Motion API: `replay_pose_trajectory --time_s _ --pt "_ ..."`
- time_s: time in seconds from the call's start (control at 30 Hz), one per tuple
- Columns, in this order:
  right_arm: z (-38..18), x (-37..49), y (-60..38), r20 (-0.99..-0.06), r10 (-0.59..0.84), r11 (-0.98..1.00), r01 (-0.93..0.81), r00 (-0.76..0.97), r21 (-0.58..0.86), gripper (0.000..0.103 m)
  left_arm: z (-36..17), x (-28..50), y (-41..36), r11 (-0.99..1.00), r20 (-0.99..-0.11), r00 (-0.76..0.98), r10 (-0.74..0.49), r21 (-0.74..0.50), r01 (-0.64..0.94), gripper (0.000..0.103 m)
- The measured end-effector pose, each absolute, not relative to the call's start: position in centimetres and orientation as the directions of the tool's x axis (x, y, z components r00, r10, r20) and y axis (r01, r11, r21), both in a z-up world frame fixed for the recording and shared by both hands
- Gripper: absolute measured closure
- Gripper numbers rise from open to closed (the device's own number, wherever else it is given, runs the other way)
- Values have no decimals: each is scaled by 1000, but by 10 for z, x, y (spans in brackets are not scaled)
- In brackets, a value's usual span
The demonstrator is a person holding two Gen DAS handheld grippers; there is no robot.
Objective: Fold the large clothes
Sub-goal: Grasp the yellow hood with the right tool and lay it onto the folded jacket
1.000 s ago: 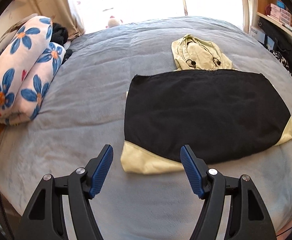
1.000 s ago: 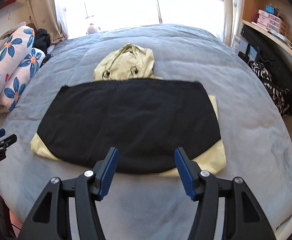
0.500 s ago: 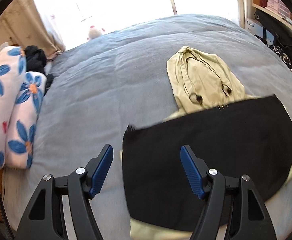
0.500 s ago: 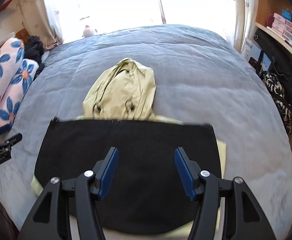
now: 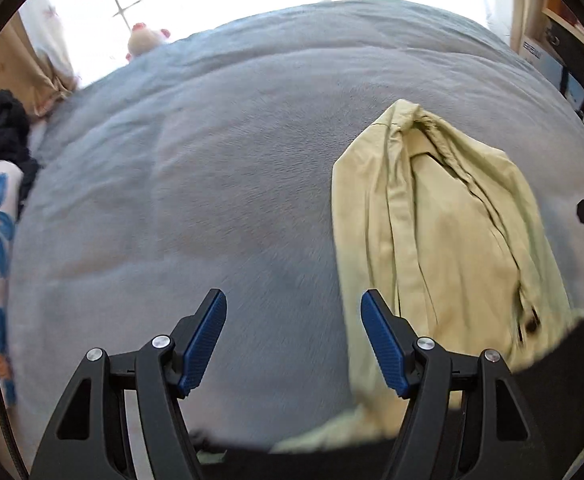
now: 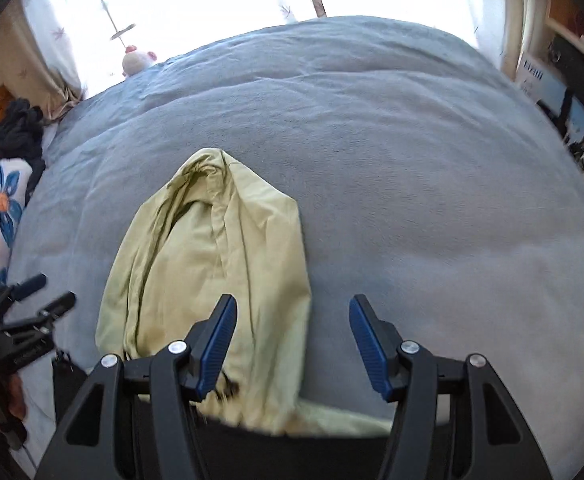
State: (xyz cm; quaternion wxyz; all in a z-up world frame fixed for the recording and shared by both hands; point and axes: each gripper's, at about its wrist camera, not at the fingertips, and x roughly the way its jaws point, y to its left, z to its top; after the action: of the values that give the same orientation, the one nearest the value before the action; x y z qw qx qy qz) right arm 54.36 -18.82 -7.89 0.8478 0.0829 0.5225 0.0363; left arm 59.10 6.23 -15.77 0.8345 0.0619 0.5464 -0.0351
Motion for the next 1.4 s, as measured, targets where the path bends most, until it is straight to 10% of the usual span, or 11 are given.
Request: replay_pose_trajectory --time_s 0.37,0.47,0.63,1.07,1.2,1.4 --pt "-148 611 -175 -911 128 989 23 391 149 45 -218 647 57 994 -934 347 -87 -57 95 35" --pt "-157 611 -171 -908 125 990 3 400 138 78 -221 646 47 983 -928 337 -158 -115 143 101" --pt "-136 589 -169 -878 122 992 -34 463 120 101 -194 620 33 985 -878 473 -77 6 170 103" --pt "-22 374 -194 -629 258 966 -189 733 175 99 -75 418 83 967 -729 642 -236 -108 233 102" --pt "-48 308 -202 -713 192 981 -145 675 128 56 -89 356 101 964 -764 605 -225 -82 254 98" --pt "-78 239 -210 -836 180 984 -109 518 145 55 -109 278 118 967 -848 496 -188 -73 243 98"
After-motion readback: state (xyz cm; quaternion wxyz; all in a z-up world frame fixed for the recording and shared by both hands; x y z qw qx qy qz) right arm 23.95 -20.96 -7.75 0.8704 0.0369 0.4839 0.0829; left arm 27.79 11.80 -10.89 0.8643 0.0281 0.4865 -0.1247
